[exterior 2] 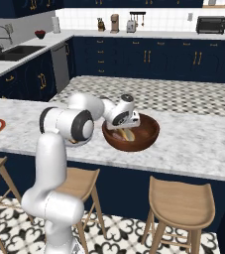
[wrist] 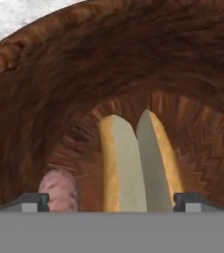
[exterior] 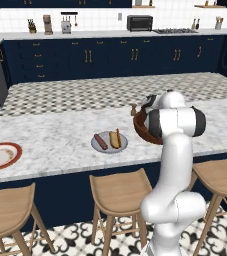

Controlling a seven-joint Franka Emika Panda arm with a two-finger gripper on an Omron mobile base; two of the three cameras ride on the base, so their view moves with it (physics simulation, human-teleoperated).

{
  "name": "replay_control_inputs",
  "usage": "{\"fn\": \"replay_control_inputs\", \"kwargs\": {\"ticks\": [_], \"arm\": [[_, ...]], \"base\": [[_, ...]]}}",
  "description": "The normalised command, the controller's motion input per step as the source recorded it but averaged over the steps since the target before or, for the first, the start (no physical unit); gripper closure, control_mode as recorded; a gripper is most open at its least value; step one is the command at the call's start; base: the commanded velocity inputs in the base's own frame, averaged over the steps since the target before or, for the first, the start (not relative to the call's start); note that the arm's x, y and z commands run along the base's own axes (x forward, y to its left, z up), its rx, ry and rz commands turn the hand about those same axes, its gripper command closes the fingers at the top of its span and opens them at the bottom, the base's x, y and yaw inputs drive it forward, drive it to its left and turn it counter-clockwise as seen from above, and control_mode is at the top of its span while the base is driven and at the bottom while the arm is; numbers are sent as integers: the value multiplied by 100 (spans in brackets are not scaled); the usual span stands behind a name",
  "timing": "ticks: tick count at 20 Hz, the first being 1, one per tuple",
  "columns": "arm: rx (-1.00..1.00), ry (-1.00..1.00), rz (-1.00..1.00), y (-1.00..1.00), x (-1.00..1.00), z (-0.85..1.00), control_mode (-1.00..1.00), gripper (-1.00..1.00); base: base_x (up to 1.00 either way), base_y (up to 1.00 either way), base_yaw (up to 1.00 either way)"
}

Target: Place one bun and one sausage from the bowl on each plate.

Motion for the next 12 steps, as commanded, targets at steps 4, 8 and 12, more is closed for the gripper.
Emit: {"fn": "replay_control_inputs", "kwargs": {"ticks": [4,8,12], "arm": [[0,2,0,-1,25,-27,-100,-100],[0,2,0,0,5,-18,-100,-100],[0,0,0,0,0,-9,-100,-100]], "base": [[0,0,0],[0,0,0],[0,0,0]]}}
